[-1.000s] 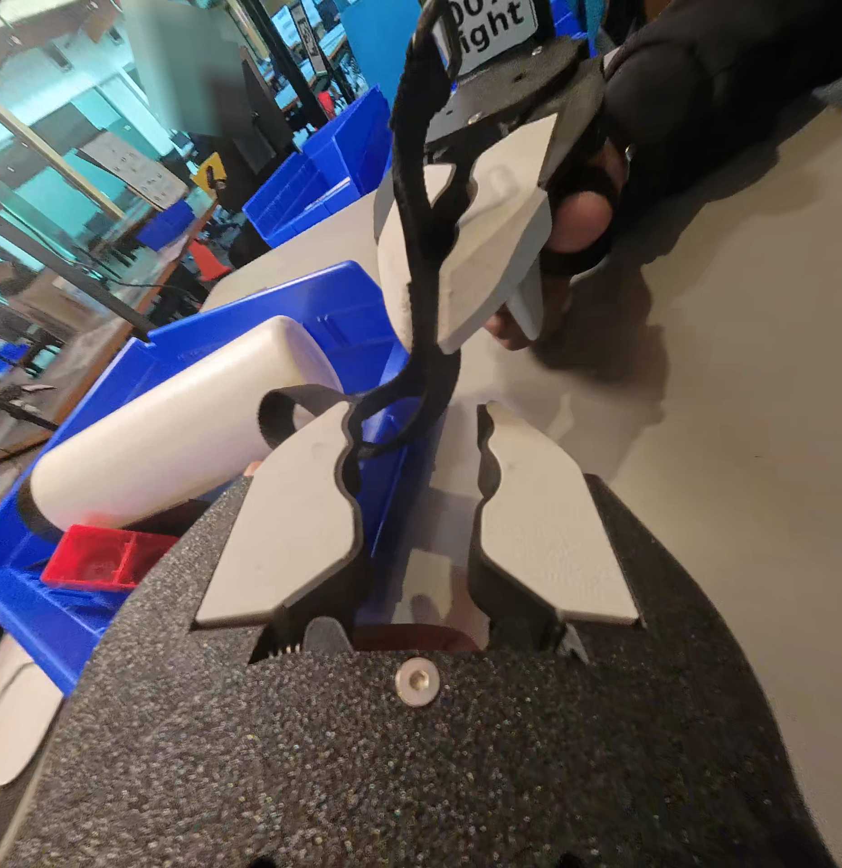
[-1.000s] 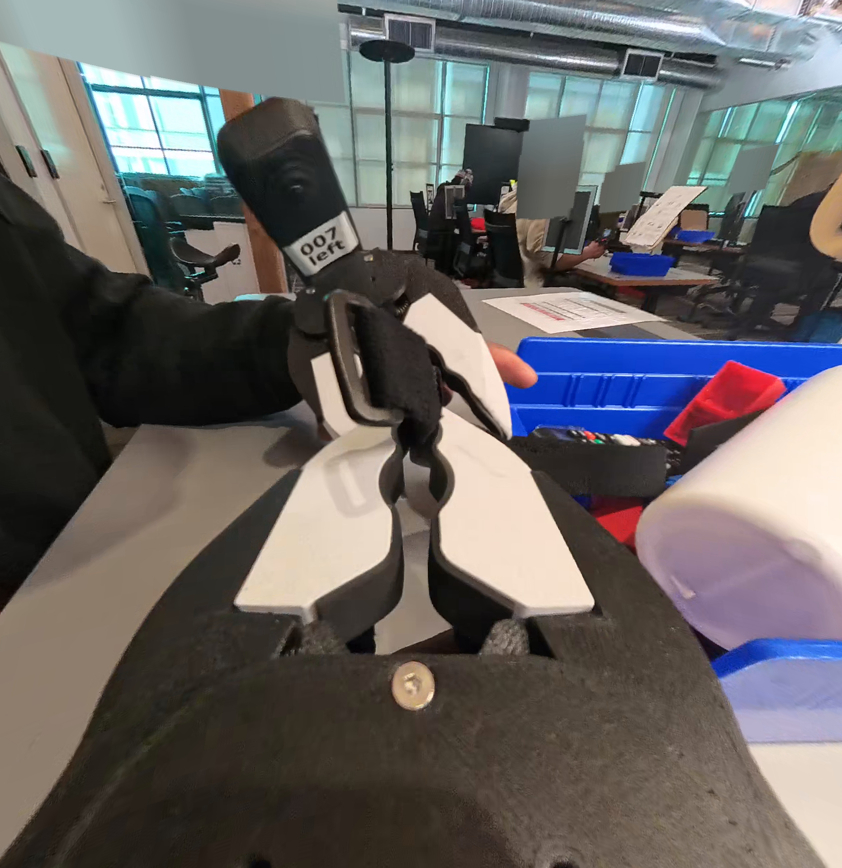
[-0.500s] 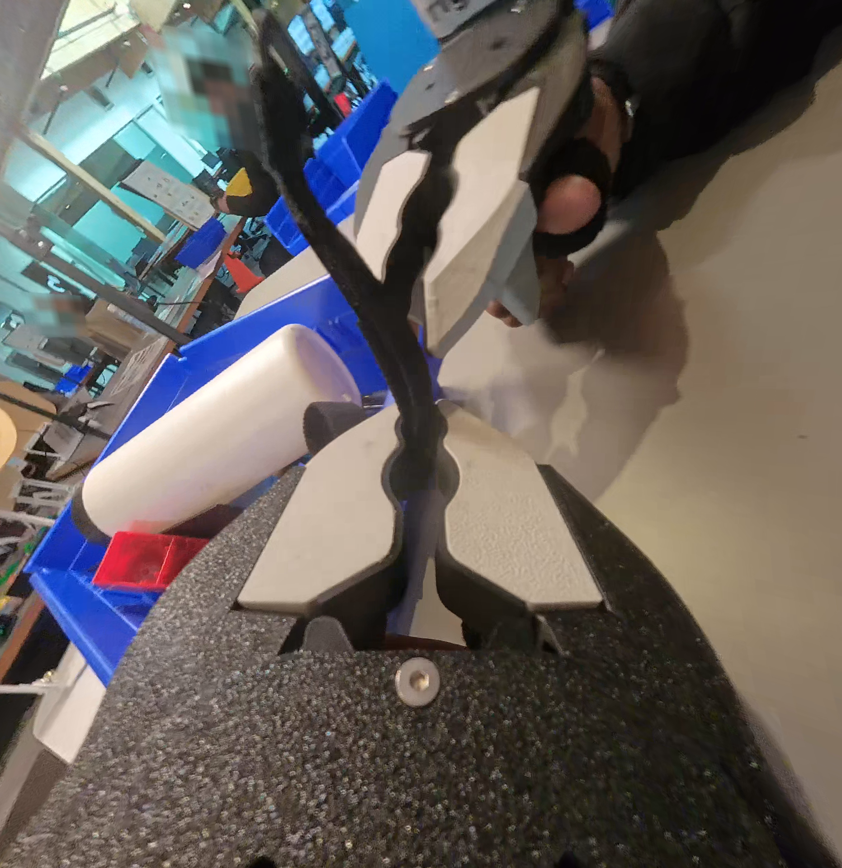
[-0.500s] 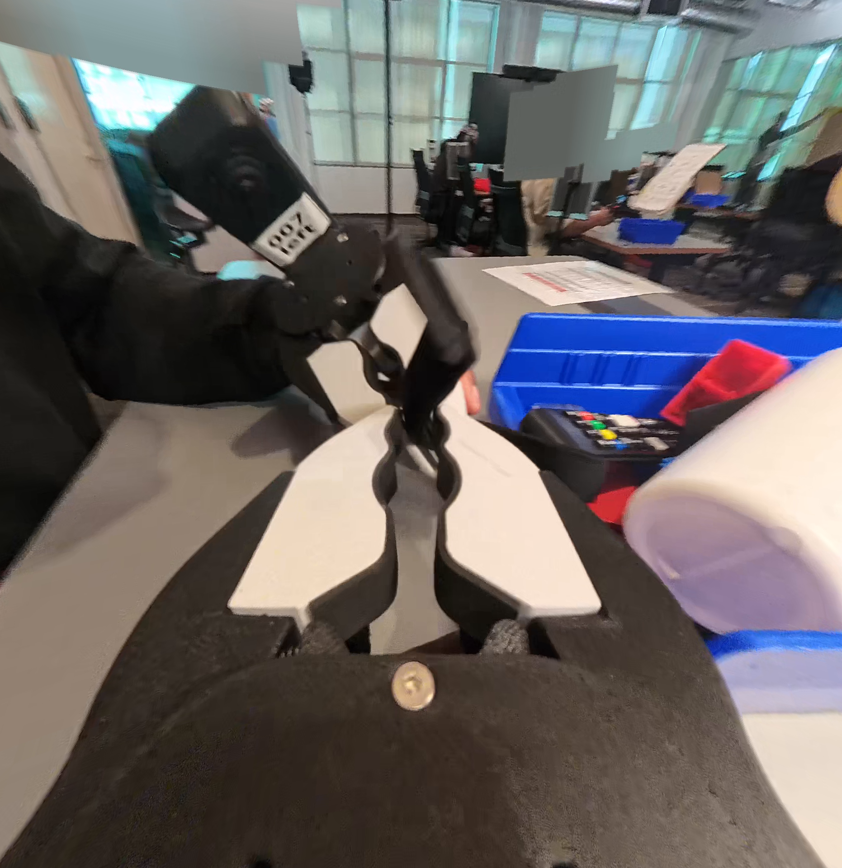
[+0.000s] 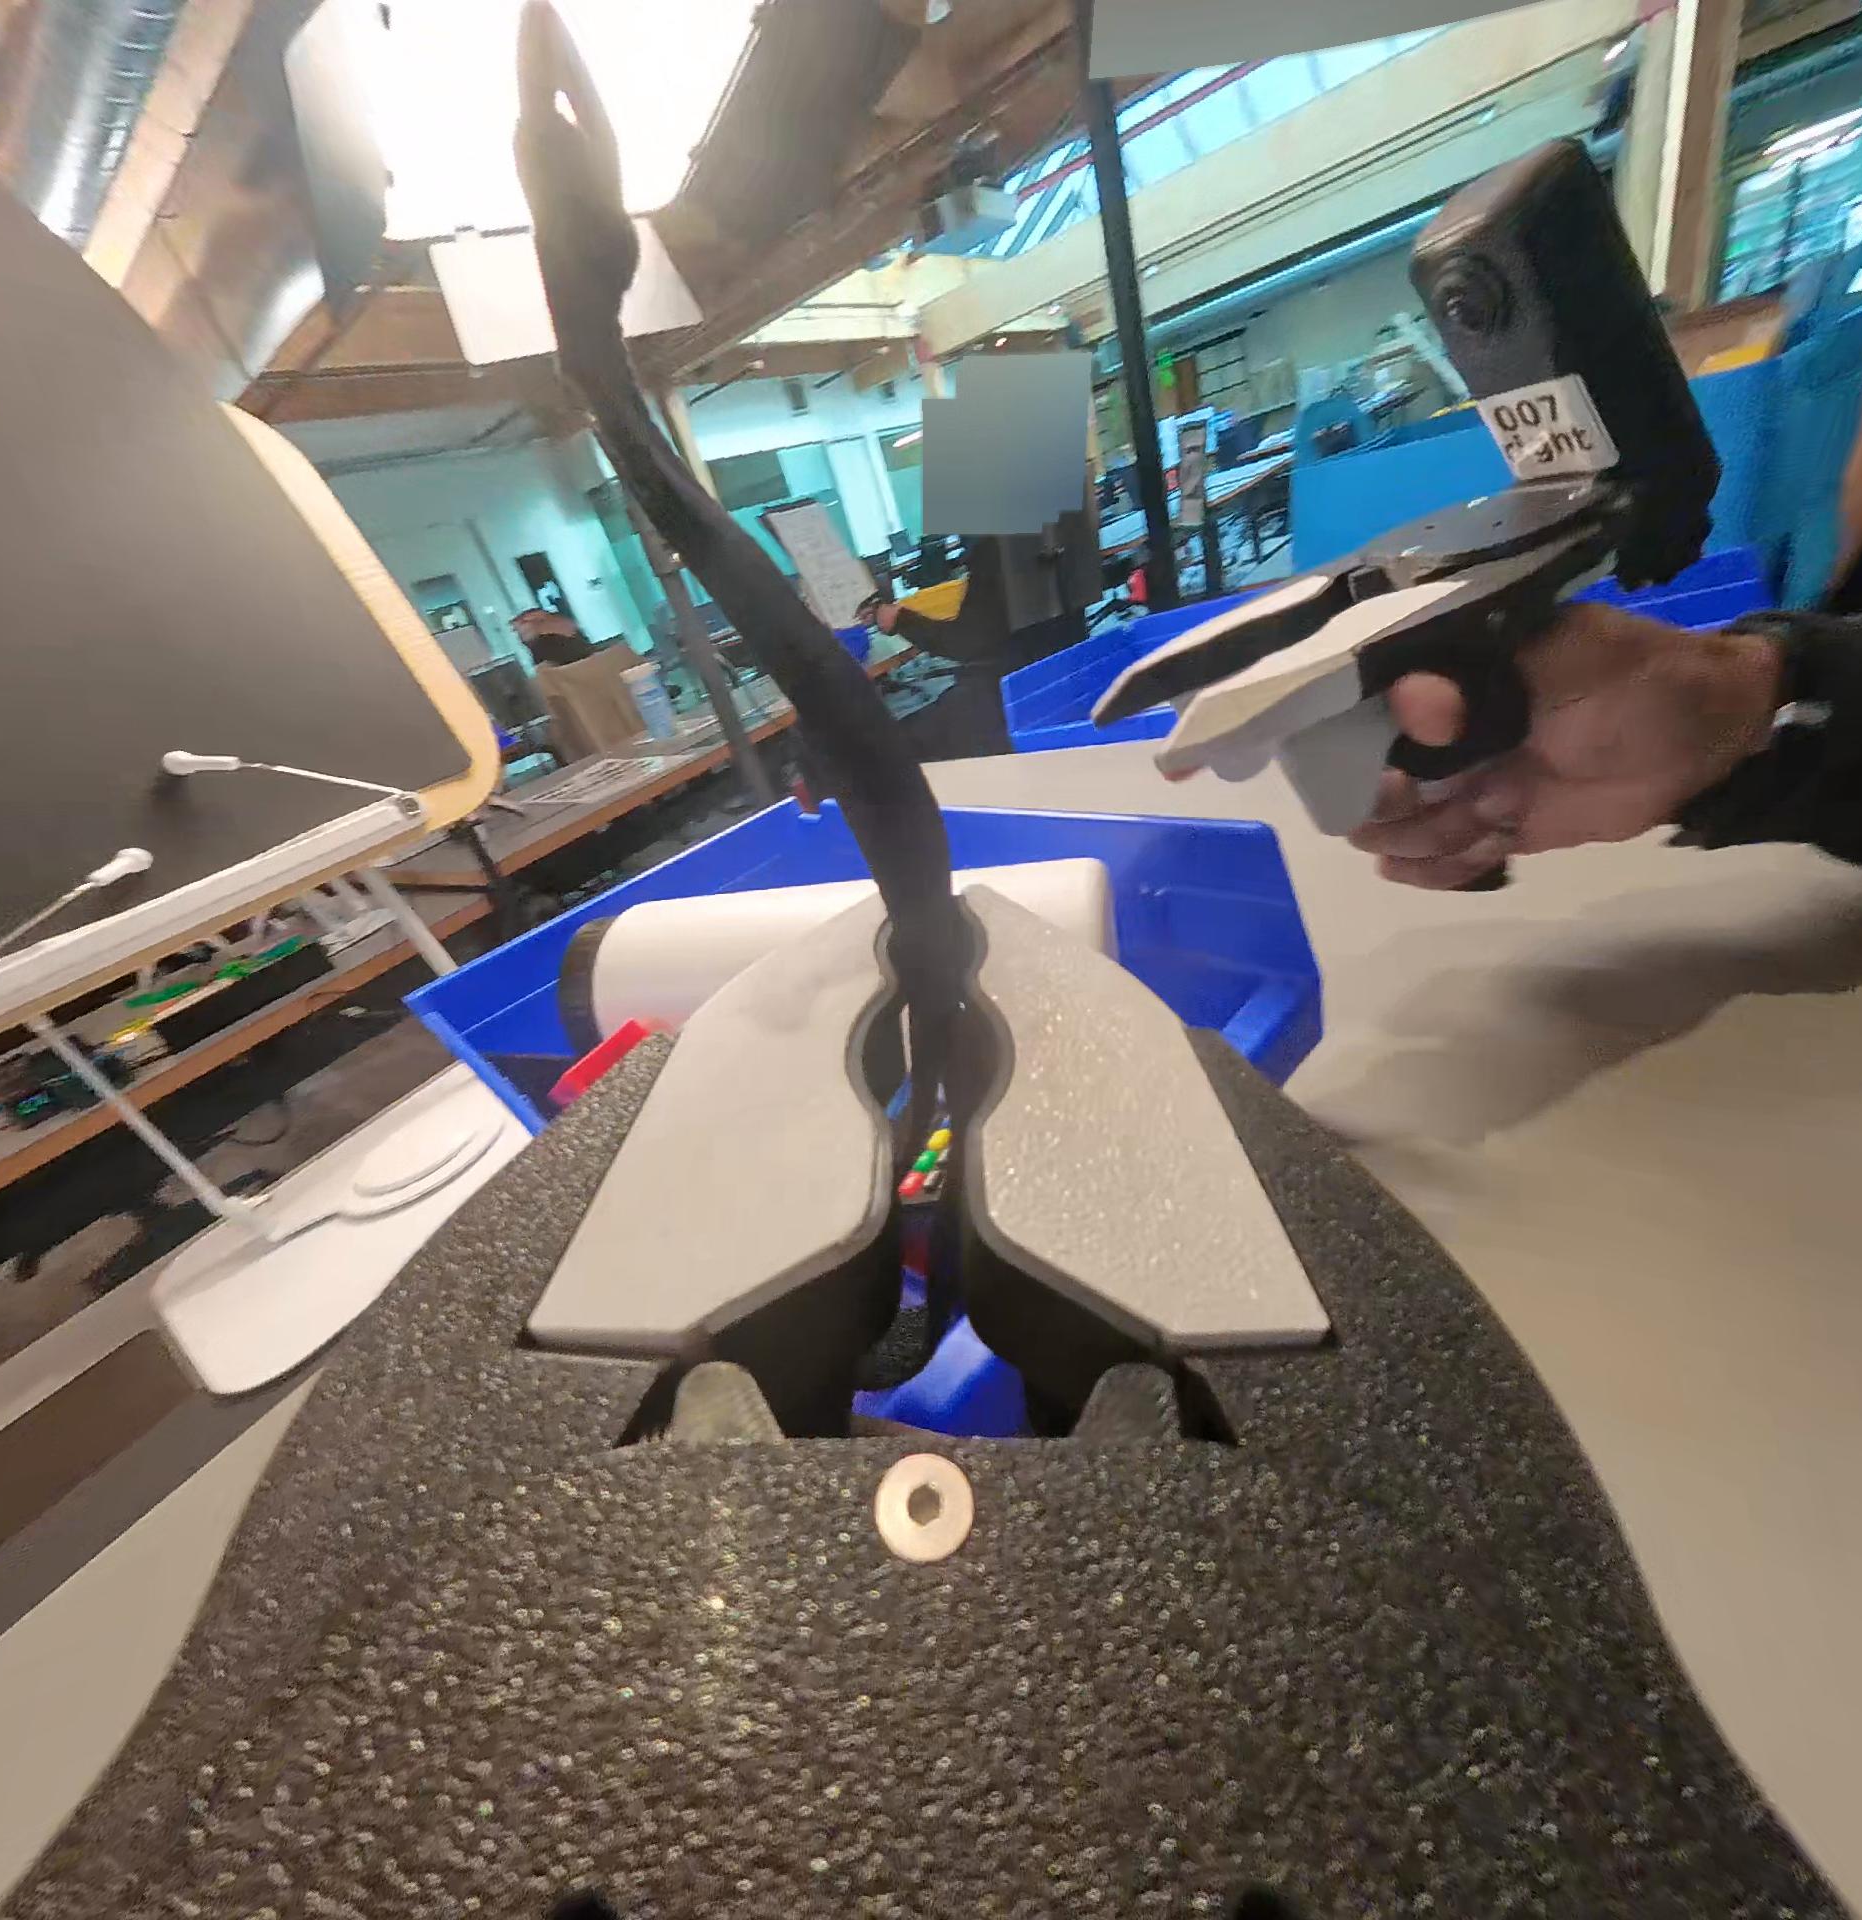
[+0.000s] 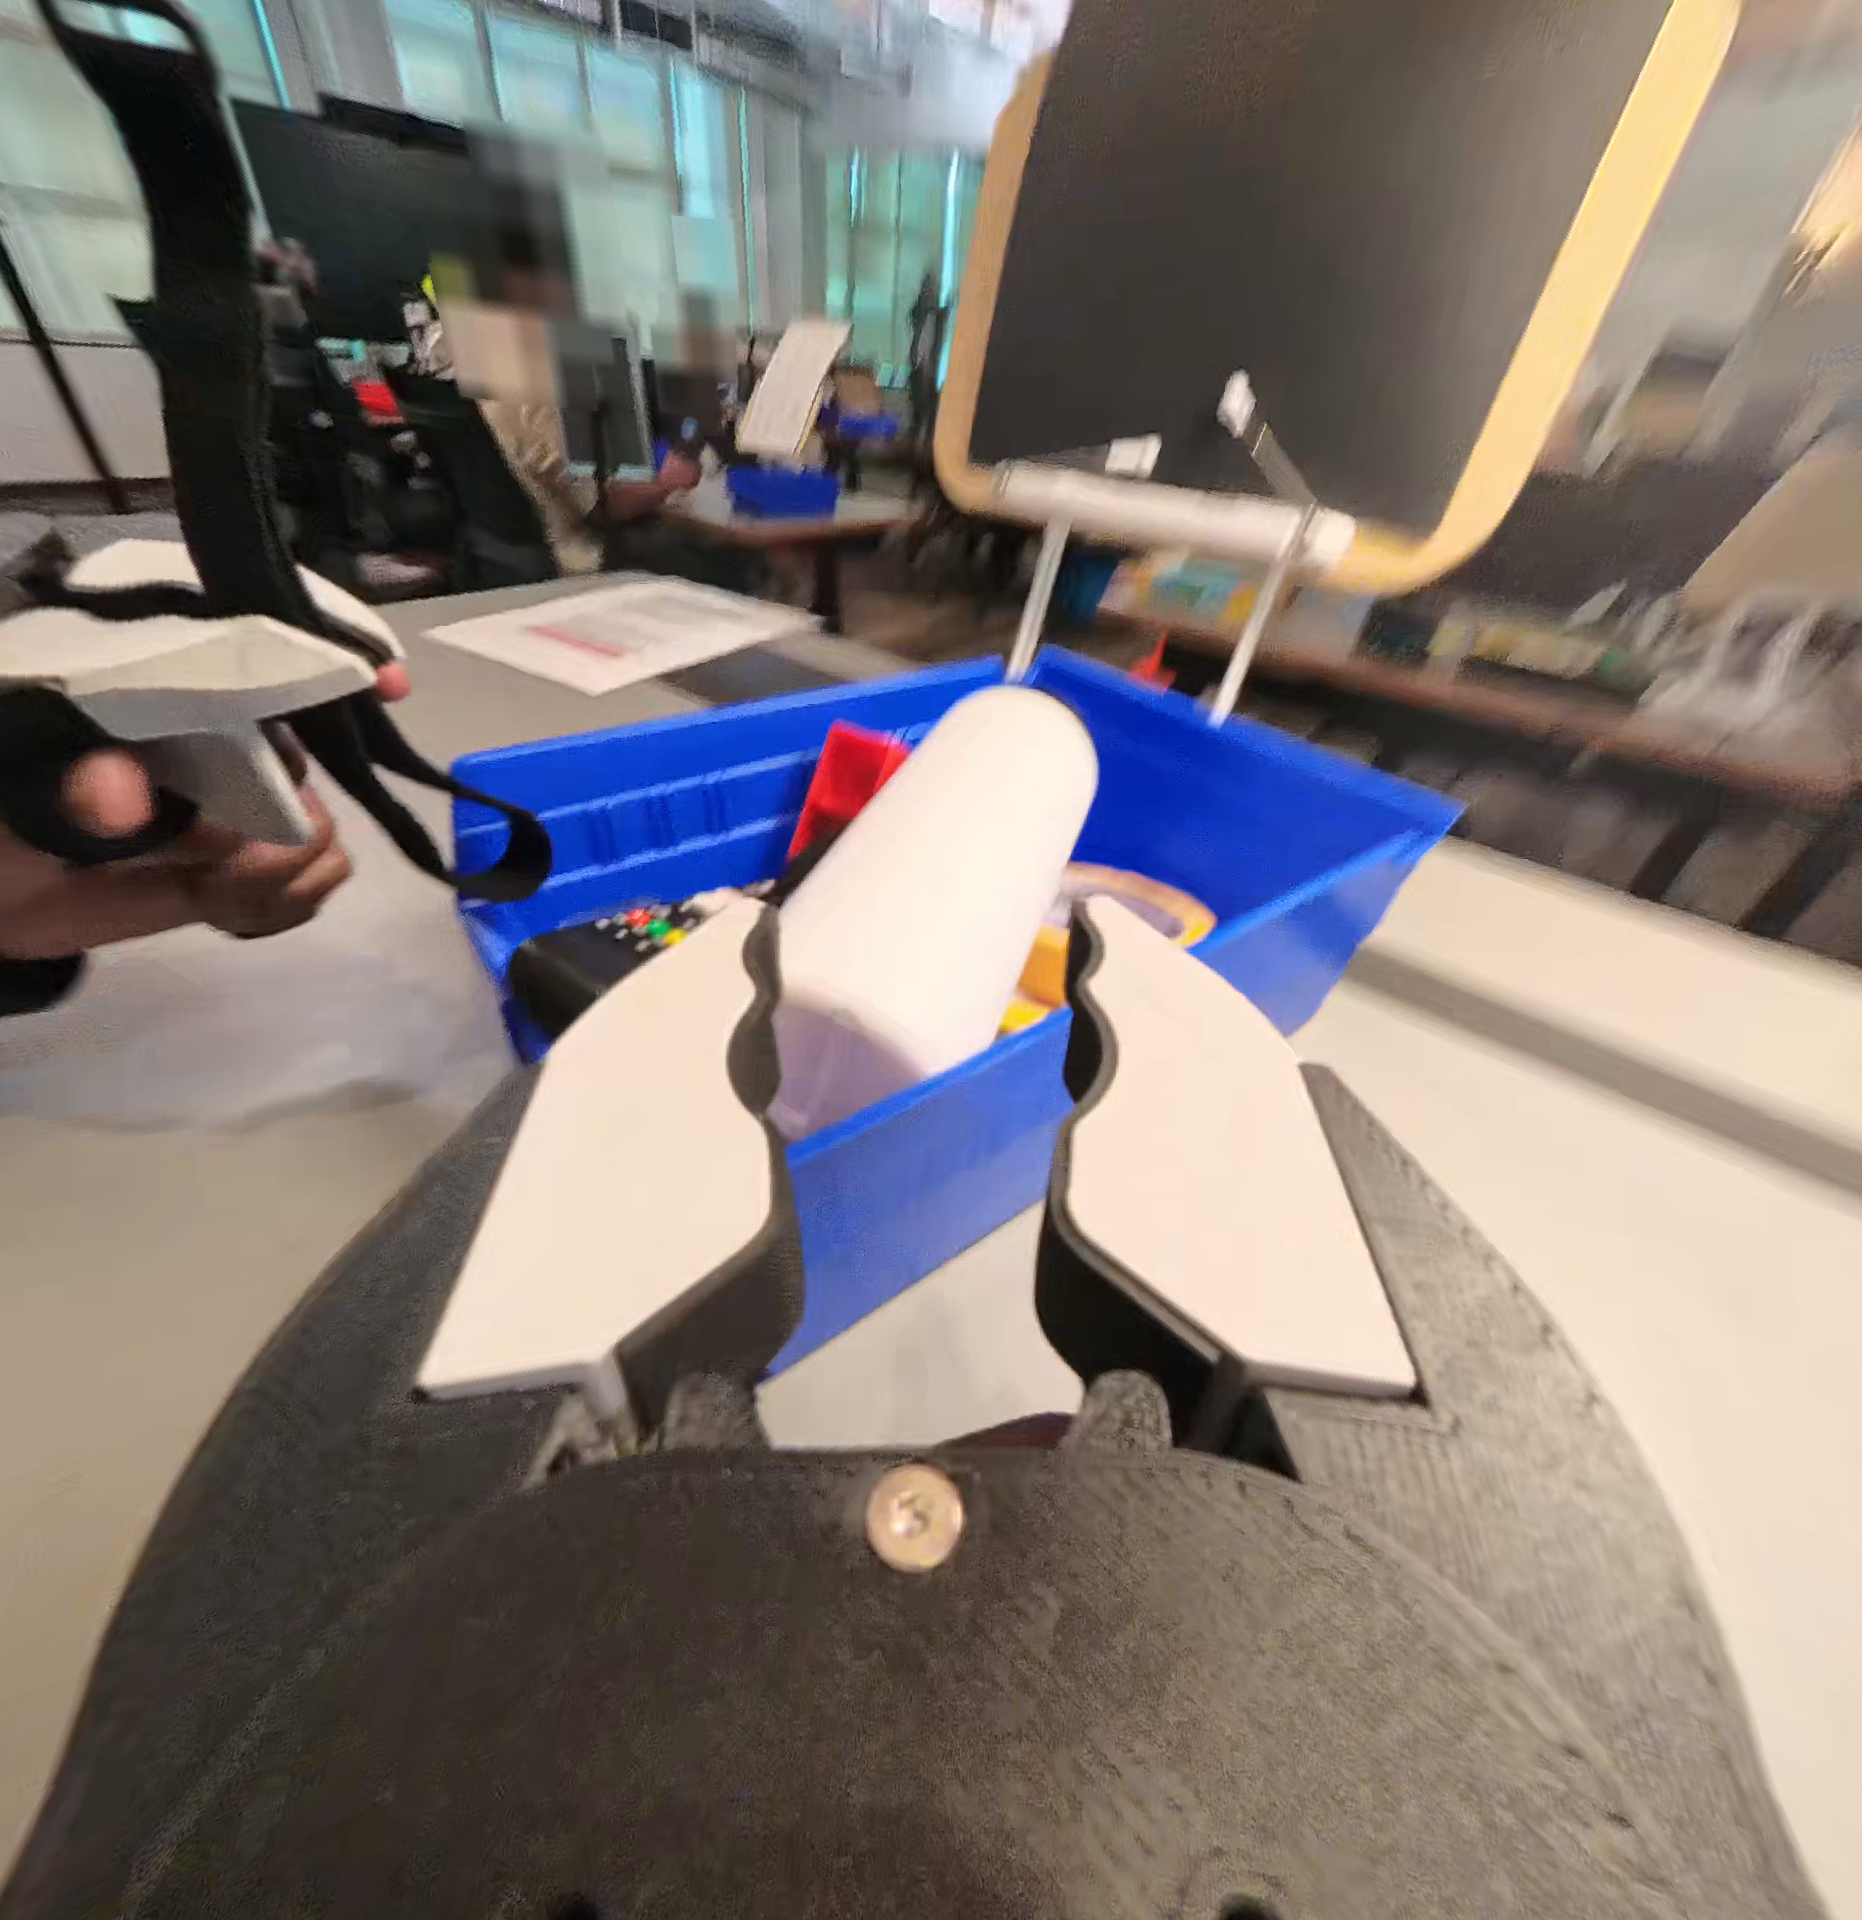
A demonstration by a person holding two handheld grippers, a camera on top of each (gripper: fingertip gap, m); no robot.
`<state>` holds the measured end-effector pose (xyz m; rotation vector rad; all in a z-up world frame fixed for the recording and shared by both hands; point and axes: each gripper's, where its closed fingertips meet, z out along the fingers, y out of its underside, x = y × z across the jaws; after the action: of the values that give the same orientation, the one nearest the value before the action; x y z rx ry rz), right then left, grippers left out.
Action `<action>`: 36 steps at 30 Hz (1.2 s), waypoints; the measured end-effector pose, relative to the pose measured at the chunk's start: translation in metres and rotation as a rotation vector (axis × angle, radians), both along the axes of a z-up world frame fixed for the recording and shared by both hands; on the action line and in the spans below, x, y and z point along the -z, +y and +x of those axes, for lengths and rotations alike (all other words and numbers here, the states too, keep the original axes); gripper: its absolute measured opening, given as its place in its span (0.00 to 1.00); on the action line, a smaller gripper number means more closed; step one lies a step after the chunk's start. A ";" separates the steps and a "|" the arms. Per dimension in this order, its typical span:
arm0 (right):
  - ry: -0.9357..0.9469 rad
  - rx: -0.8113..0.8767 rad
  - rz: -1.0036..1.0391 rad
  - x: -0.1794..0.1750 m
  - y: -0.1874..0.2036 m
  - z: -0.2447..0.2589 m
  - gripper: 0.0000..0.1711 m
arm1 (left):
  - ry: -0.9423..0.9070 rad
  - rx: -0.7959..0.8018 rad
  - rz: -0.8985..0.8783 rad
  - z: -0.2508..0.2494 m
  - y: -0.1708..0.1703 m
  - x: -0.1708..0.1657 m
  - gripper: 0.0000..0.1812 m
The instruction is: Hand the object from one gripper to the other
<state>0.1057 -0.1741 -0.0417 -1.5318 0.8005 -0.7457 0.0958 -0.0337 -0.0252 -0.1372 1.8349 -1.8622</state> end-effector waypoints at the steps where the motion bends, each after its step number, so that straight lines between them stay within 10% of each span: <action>1: 0.096 -0.025 0.035 0.010 0.003 0.001 0.34 | -0.010 -0.020 0.011 0.002 0.000 0.002 0.03; 4: 0.241 -0.023 0.068 0.030 0.007 0.003 0.33 | -0.040 -0.058 0.054 0.004 -0.002 0.007 0.03; 8: 0.186 -0.057 -0.027 0.026 0.017 -0.009 0.00 | -0.073 -0.101 0.111 0.007 -0.004 0.012 0.03; 16: -0.014 0.007 -0.229 0.021 0.040 -0.024 0.00 | -0.080 -0.166 0.149 0.015 0.000 0.013 0.03; 23: 0.209 0.089 -0.190 0.044 0.021 -0.013 0.32 | -0.104 -0.199 0.164 0.016 0.003 0.010 0.04; 36: 0.211 0.064 -0.236 0.059 0.039 -0.023 0.23 | -0.102 -0.240 0.244 0.021 0.007 0.012 0.04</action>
<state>0.0828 -0.1349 -0.1007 -1.8258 0.9470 -0.7538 0.1167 -0.0268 -0.0367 -0.1650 1.8673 -1.4466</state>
